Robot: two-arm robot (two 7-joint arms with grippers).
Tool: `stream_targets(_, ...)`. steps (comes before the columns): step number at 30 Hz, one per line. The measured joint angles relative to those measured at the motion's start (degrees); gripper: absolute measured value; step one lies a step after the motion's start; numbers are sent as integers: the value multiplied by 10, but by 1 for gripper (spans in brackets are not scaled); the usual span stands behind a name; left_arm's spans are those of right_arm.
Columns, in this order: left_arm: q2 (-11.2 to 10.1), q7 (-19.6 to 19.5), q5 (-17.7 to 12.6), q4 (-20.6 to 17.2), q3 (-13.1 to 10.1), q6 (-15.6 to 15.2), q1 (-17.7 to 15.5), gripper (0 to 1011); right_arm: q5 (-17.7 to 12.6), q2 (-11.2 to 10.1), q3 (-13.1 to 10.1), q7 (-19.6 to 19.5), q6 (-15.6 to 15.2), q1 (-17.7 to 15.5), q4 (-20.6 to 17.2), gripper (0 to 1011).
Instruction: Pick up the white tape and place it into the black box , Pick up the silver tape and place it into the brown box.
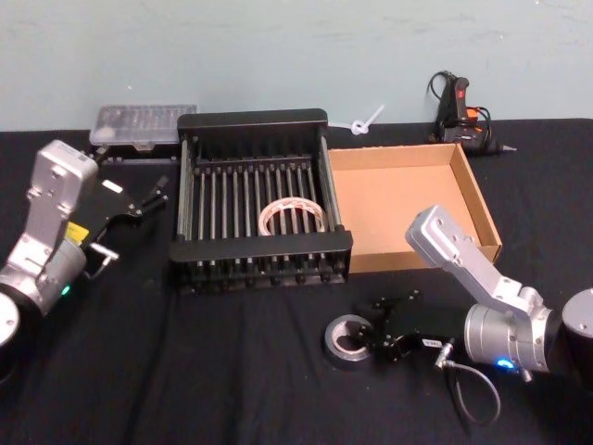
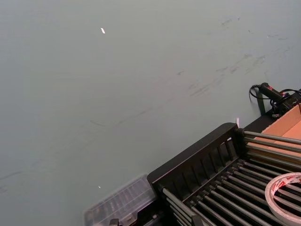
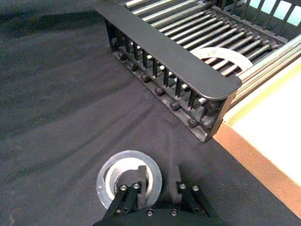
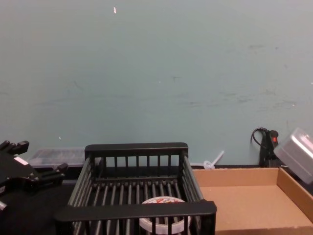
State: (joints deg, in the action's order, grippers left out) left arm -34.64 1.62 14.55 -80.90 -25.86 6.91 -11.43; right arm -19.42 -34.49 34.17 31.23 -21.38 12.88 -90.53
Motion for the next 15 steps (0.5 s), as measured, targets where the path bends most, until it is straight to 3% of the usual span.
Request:
stream_targets(5,0,0,0,0,0,0,0,1001,0,0,0,0,0,0,0,173)
stream_targets(15,0,0,0,0,0,0,0,1001,0,0,0,0,0,0,0,159)
